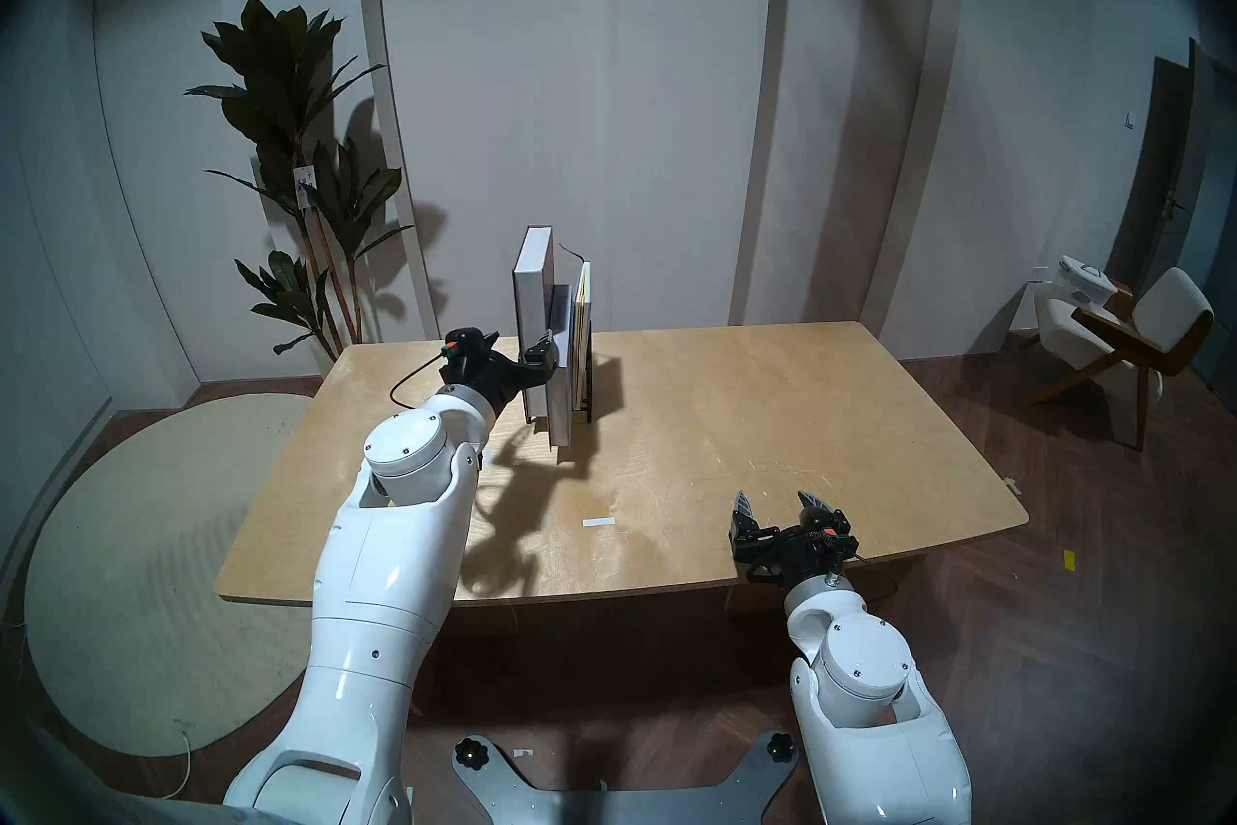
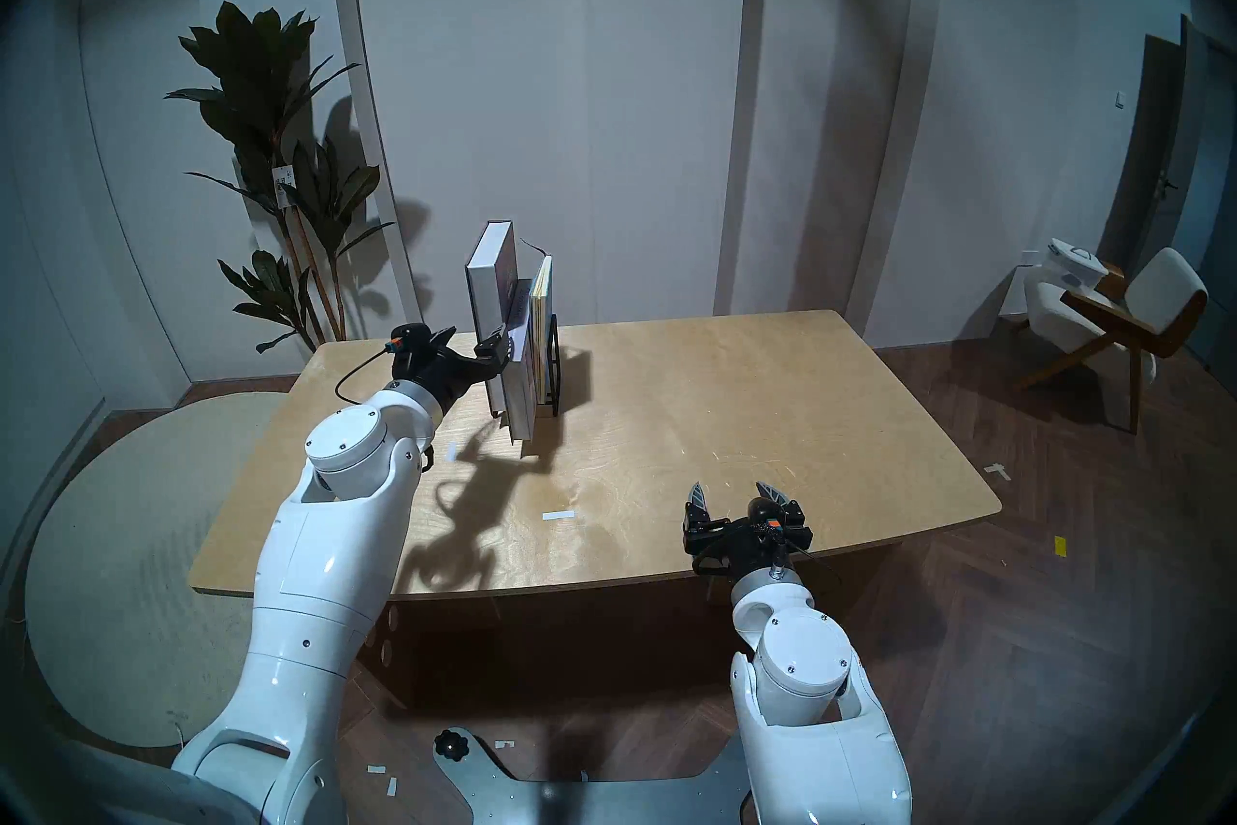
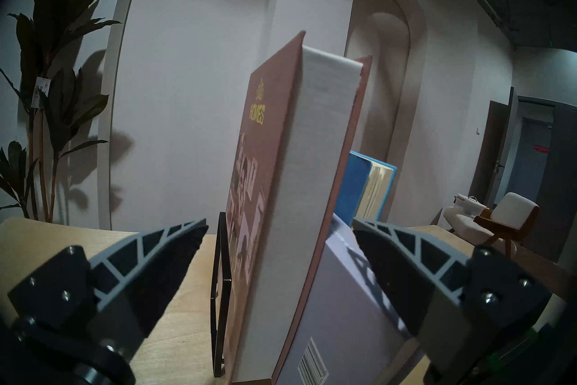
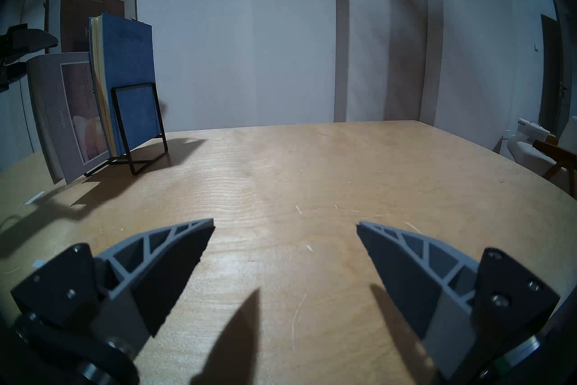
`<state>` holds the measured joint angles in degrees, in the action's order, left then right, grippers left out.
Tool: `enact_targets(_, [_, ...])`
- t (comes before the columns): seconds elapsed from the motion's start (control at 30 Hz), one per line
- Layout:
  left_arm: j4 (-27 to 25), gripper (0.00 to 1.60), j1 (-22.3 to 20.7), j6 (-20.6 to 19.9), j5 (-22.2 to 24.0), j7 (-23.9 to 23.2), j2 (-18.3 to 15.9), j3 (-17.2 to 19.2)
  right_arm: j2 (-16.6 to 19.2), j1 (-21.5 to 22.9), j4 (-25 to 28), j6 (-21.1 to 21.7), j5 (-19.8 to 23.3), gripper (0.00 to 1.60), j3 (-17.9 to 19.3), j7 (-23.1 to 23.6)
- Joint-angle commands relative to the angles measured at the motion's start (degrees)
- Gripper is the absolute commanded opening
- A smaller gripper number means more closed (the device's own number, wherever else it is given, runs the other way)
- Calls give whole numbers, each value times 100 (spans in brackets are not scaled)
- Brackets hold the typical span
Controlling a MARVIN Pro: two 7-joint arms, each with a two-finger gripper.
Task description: Stack the books into one stack
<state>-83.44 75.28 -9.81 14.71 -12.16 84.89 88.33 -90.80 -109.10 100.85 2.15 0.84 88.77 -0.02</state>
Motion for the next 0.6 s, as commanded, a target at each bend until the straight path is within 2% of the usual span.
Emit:
enact_targets(0.0, [256,160,-539,451,-58,-14,15,16,-14,18,125,-24,12,160,-11,5])
enact_targets(0.07, [273,160,-547,506,-94,42,14,34,-15,18,126,-24,11,160,-10,6])
enact_targets(0.27, [-105,160,-361,579,-154,11,-20,25,-15,18,126,-24,11,160,-10,6])
enact_targets(0.47, [-478,160,-234,390,-235,-50,-92,-37,-16,15,131,-22,11,160,-9,7])
enact_targets(0.57, [-271,160,-424,167,-72,-227,-114,-17,-16,13,135,-20,12,160,-9,8])
